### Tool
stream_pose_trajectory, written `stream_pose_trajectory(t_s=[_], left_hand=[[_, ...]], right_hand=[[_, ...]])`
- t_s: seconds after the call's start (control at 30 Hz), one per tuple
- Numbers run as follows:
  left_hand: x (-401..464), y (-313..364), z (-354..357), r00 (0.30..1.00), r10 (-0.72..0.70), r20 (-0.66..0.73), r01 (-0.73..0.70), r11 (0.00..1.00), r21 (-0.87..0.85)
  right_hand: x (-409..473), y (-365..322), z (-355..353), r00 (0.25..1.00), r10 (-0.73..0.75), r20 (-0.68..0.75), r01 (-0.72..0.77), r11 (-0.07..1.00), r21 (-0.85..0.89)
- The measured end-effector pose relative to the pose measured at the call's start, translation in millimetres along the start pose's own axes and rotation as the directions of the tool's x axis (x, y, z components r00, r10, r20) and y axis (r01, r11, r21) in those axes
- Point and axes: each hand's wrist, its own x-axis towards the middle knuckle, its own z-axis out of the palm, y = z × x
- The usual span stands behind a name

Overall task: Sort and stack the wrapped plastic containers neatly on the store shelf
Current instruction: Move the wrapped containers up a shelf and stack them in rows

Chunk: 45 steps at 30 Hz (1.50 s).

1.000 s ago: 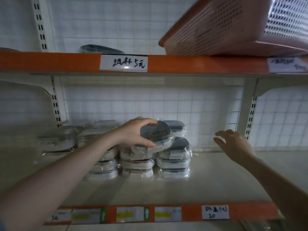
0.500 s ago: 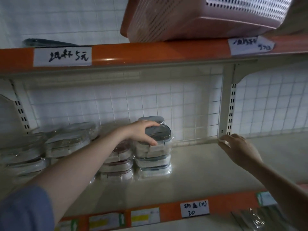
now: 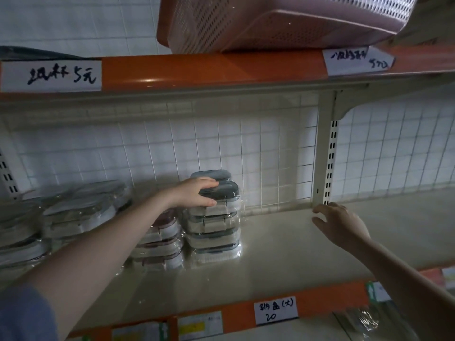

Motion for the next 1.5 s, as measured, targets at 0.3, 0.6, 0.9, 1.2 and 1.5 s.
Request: stream_pose_trajectory(t_s=[0.3, 0.6, 0.9, 1.2, 1.5], left_hand=[[-12, 9, 4, 0.999, -0.025, -0.041, 0.031, 0.984, 0.176], [-38, 32, 16, 0.967, -0.125, -0.221, 0.182, 0.948, 0.261], [-100, 65, 44, 0.878, -0.187, -0.441, 0.319, 0.915, 0.247], [-188, 106, 95, 0.823, -0.304, -0.480, 0.414, 0.899, 0.140], [-262, 172, 153, 0.818, -0.414, -0.400, 0.445, 0.895, -0.016]], right_hand=[[-4, 6, 1, 0.999, -0.029, 0.014, 0.029, 0.999, 0.024], [-17, 19, -7, 0.998, -0.064, 0.016, 0.064, 0.998, 0.005], [-48, 32, -11, 0.998, -0.065, -0.007, 0.065, 0.998, -0.024], [-130, 42, -19, 0.998, -0.058, -0.026, 0.059, 0.997, 0.052], [-218, 87, -26, 0.996, -0.080, 0.050, 0.079, 0.997, 0.006]])
